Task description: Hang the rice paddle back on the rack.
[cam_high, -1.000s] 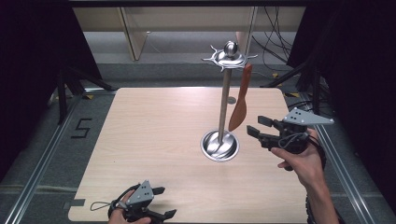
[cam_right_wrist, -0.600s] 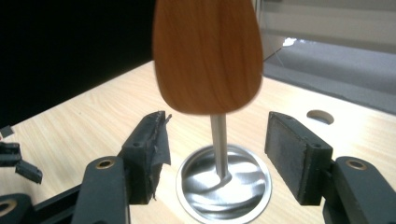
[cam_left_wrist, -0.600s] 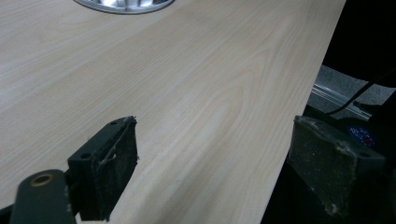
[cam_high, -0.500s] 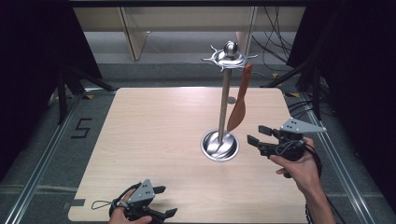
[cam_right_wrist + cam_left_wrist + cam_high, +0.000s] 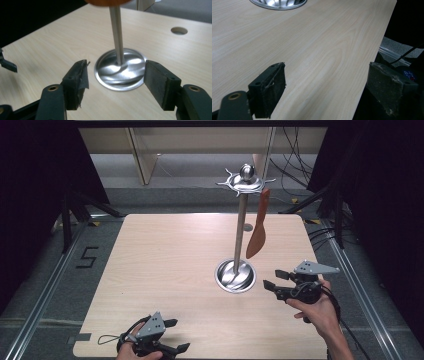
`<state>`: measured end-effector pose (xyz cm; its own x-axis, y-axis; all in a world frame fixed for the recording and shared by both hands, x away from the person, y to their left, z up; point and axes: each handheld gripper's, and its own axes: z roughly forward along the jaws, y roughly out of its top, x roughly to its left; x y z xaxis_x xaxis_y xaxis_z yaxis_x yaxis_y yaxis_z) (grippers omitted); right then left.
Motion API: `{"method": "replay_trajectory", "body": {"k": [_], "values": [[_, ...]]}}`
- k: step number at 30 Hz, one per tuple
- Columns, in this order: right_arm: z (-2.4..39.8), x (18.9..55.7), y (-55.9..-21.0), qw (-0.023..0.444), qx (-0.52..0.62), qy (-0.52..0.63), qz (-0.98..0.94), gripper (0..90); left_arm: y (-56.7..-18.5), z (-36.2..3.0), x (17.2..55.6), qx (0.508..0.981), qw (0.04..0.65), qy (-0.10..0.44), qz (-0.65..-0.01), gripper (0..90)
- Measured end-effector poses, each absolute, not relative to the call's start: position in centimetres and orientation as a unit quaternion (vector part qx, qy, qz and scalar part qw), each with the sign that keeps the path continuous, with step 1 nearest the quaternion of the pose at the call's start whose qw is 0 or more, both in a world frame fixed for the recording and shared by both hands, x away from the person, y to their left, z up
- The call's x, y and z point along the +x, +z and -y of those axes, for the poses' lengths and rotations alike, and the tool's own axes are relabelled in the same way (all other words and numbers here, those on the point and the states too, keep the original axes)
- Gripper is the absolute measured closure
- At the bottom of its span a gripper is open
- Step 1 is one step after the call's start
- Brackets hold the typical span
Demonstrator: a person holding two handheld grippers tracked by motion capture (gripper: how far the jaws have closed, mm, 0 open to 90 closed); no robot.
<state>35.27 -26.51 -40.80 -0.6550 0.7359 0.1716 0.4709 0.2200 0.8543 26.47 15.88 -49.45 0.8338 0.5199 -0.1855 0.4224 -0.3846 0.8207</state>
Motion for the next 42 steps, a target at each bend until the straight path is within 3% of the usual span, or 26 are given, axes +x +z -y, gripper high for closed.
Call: {"method": "replay_trajectory", "body": {"k": [34,40,42], "values": [[26.6,33.1,-44.2,0.089,0.406,0.464,-0.782,32.2,-49.2,-15.9,26.2,0.827,0.484,0.067,-0.277,14.8],[26.8,32.9,-44.4,0.104,0.393,0.468,-0.785,31.7,-49.2,-16.0,26.4,0.828,0.488,0.069,-0.269,14.8],[26.6,32.7,-44.4,0.086,0.407,0.463,-0.783,31.3,-49.2,-16.0,26.3,0.829,0.487,0.07,-0.268,14.8]]}}
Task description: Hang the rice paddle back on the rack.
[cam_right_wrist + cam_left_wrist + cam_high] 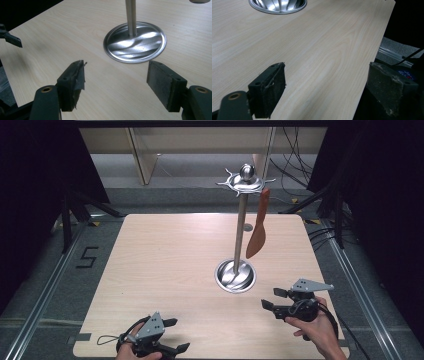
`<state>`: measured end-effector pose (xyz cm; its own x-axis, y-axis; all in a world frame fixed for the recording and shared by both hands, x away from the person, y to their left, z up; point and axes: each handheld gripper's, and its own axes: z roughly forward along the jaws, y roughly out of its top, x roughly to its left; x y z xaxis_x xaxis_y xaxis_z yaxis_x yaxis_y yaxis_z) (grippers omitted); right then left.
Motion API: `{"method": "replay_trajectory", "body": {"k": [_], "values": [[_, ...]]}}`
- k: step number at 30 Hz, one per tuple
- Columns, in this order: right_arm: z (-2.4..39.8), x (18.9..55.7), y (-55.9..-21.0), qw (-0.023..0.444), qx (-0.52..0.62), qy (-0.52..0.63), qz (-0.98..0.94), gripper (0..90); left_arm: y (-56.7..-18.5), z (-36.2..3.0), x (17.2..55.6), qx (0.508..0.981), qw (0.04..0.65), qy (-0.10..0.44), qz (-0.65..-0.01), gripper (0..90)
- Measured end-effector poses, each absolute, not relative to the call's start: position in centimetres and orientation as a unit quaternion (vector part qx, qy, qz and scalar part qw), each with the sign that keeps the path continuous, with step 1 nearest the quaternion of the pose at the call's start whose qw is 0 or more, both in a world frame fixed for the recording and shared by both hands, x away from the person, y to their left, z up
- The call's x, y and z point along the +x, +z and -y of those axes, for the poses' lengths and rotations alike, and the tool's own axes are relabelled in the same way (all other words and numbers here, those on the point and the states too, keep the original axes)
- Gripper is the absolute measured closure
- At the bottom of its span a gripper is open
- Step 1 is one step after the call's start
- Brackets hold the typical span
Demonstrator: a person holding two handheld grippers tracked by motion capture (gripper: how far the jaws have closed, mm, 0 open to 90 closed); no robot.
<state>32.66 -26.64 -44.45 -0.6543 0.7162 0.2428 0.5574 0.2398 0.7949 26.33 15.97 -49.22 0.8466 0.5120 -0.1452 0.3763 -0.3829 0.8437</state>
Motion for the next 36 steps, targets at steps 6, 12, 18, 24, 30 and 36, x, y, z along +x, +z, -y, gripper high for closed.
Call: {"method": "replay_trajectory", "body": {"k": [6,12,18,24,30,36], "values": [[26.6,32.6,-44.9,0.097,0.395,0.462,-0.788,31.1,-49.1,-16.1,26.4,0.835,0.477,0.075,-0.265,14.8],[26.4,32.4,-45.1,0.099,0.387,0.465,-0.79,30.6,-49.1,-16.1,26.4,0.834,0.478,0.073,-0.266,14.7],[26.3,32.0,-45.3,0.087,0.384,0.469,-0.79,29.7,-49.1,-16.1,26.4,0.834,0.478,0.075,-0.266,14.8],[26.1,31.3,-45.3,0.067,0.405,0.472,-0.78,29.4,-49.2,-16.1,26.3,0.83,0.479,0.062,-0.279,14.8],[26.2,31.1,-45.6,0.074,0.401,0.467,-0.785,29.0,-49.1,-16.2,26.4,0.833,0.48,0.071,-0.267,14.8],[26.5,30.8,-45.7,0.077,0.398,0.47,-0.784,27.9,-49.1,-16.2,26.3,0.834,0.479,0.071,-0.265,14.8]]}}
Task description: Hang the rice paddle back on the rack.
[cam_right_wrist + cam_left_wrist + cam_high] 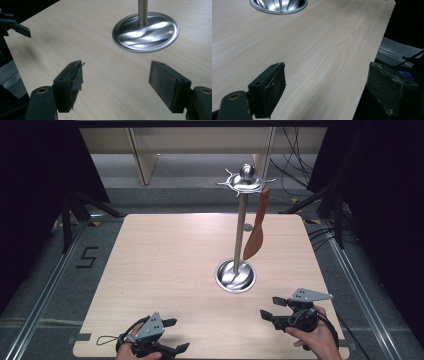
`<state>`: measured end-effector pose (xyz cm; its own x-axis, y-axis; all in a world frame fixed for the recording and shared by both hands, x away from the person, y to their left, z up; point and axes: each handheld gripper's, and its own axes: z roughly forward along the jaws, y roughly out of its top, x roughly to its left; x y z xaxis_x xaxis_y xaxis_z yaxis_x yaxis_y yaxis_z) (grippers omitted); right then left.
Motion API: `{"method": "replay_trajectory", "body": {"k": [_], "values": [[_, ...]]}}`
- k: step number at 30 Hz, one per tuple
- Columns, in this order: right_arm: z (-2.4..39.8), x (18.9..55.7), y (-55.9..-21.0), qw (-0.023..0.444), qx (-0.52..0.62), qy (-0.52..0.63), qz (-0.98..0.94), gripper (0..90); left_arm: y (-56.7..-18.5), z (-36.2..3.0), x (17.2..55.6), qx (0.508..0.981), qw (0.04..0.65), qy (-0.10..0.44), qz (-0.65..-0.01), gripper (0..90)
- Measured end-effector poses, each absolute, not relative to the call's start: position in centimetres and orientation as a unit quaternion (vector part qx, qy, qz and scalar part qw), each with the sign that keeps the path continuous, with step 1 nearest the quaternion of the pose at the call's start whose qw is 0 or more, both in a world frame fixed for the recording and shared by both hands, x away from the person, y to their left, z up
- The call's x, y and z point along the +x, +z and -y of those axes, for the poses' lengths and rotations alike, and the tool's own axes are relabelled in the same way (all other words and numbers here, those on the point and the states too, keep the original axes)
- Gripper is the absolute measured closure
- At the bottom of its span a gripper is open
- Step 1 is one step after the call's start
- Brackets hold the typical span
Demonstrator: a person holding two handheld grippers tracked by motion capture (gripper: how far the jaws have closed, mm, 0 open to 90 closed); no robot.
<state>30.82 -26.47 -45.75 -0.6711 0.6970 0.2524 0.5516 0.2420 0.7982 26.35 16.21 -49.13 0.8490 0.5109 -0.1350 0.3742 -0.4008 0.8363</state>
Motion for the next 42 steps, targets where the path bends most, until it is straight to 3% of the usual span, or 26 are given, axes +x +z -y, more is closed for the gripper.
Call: {"method": "replay_trajectory", "body": {"k": [13,14,18,19,23,42], "values": [[26.6,29.9,-46.1,0.064,0.402,0.469,-0.784,26.8,-49.1,-16.2,26.3,0.833,0.48,0.069,-0.267,14.8],[26.8,30.1,-46.2,0.086,0.389,0.469,-0.789,26.7,-49.2,-16.1,26.2,0.828,0.482,0.067,-0.278,14.8],[26.8,29.5,-46.1,0.06,0.415,0.462,-0.781,26.6,-49.2,-16.1,26.1,0.825,0.486,0.066,-0.281,14.8],[27.1,29.8,-46.3,0.085,0.391,0.466,-0.789,26.5,-49.2,-16.1,26.2,0.825,0.486,0.066,-0.28,14.8],[27.0,29.3,-46.3,0.068,0.411,0.464,-0.782,26.4,-49.2,-16.1,26.1,0.833,0.474,0.069,-0.277,14.8],[27.1,27.4,-46.9,0.086,0.401,0.449,-0.794,25.8,-49.3,-16.1,26.2,0.832,0.477,0.072,-0.274,14.7]]}}
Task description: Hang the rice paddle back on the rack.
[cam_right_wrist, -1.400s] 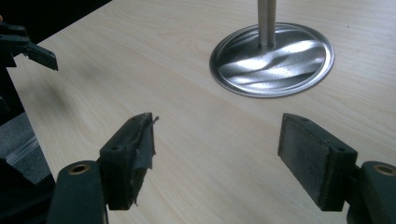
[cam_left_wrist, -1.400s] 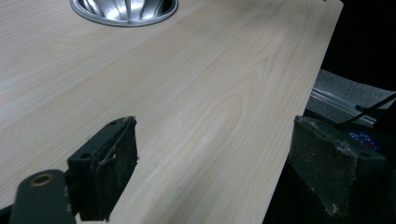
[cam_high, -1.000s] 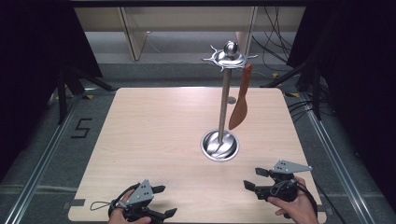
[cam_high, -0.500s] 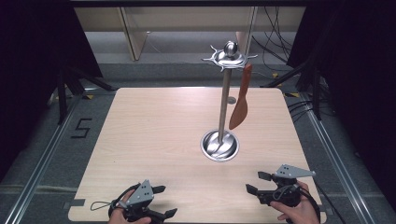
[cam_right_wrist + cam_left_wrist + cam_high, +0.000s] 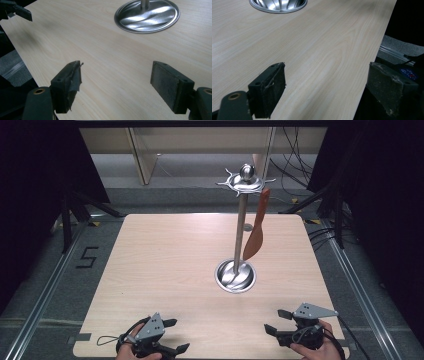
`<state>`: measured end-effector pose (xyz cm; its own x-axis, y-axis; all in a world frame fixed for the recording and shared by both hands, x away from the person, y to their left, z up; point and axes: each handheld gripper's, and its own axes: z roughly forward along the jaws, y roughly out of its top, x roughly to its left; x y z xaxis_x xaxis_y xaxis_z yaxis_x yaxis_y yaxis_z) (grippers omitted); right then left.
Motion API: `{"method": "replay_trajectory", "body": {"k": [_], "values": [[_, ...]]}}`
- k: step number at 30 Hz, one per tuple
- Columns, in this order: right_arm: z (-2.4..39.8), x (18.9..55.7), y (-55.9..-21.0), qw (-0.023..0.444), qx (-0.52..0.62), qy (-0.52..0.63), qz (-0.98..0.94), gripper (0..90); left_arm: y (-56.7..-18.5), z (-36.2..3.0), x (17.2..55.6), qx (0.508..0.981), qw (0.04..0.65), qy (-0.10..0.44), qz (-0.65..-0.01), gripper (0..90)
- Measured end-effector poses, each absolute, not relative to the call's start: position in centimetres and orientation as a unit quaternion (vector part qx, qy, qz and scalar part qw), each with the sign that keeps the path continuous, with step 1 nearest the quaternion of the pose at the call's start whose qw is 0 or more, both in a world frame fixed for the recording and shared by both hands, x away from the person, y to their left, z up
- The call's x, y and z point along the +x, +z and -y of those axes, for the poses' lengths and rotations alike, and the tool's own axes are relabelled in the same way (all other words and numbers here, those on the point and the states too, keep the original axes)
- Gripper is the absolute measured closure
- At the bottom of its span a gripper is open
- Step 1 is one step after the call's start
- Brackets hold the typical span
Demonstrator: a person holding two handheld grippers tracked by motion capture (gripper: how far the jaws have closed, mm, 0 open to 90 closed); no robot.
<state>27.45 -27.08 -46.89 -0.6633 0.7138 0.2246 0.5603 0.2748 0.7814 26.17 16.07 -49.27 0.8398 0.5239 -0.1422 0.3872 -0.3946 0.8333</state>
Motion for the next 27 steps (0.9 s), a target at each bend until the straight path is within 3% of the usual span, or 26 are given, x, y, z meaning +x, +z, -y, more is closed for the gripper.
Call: {"method": "replay_trajectory", "body": {"k": [27], "values": [[27.3,26.4,-47.3,0.102,0.399,0.422,-0.808,26.1,-49.3,-16.1,26.3,0.833,0.478,0.074,-0.268,14.8]]}}
